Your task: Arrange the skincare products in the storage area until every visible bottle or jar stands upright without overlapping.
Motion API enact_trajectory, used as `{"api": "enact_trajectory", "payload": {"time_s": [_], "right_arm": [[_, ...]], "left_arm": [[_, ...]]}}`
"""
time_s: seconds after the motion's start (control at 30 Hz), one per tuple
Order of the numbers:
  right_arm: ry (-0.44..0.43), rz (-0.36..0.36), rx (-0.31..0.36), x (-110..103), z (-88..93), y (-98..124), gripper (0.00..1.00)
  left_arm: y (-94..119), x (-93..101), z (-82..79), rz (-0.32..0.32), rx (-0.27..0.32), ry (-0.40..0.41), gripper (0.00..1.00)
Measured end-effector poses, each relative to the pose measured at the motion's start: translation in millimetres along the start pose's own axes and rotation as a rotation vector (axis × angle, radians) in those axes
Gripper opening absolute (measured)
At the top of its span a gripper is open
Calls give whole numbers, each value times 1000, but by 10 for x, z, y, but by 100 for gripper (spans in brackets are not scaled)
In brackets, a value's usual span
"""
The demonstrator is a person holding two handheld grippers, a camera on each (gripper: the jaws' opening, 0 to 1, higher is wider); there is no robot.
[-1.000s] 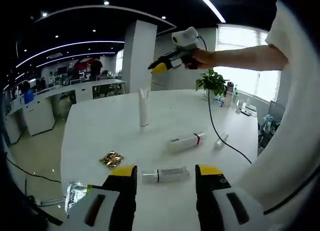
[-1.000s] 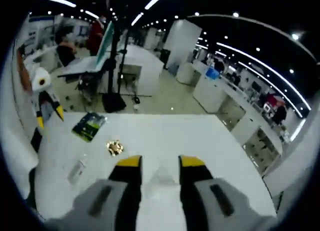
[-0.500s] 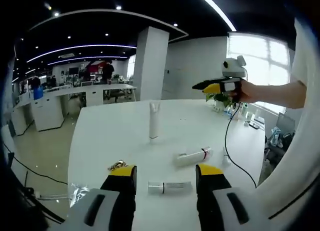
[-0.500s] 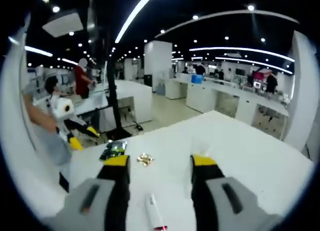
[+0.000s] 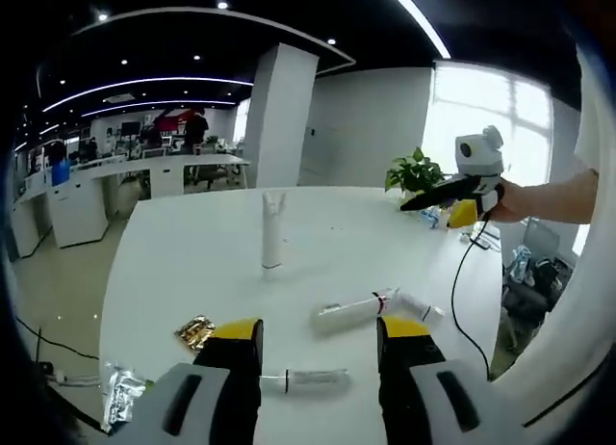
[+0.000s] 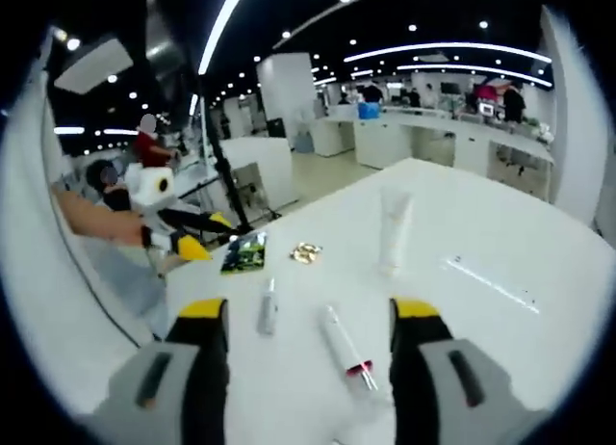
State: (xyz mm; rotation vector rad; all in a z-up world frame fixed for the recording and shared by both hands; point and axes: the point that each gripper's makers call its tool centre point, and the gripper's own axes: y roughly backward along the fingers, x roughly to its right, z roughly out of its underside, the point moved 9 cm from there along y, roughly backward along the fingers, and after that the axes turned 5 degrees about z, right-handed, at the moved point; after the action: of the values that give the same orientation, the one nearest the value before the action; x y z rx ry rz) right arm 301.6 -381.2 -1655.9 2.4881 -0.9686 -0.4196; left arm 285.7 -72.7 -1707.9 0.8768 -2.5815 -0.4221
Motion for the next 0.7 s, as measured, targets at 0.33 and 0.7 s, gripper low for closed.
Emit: {"api": "enact_trajectory", "payload": {"time_s": [0.33,0.7], "right_arm": [[9,42,-49,-8,289,242,63],[-31,117,-75,0,643,671,61]], "left_arm": [[-460,260,19,91,-85,-16,49],[-1147,450,-7,209,-263,-192,50]]}}
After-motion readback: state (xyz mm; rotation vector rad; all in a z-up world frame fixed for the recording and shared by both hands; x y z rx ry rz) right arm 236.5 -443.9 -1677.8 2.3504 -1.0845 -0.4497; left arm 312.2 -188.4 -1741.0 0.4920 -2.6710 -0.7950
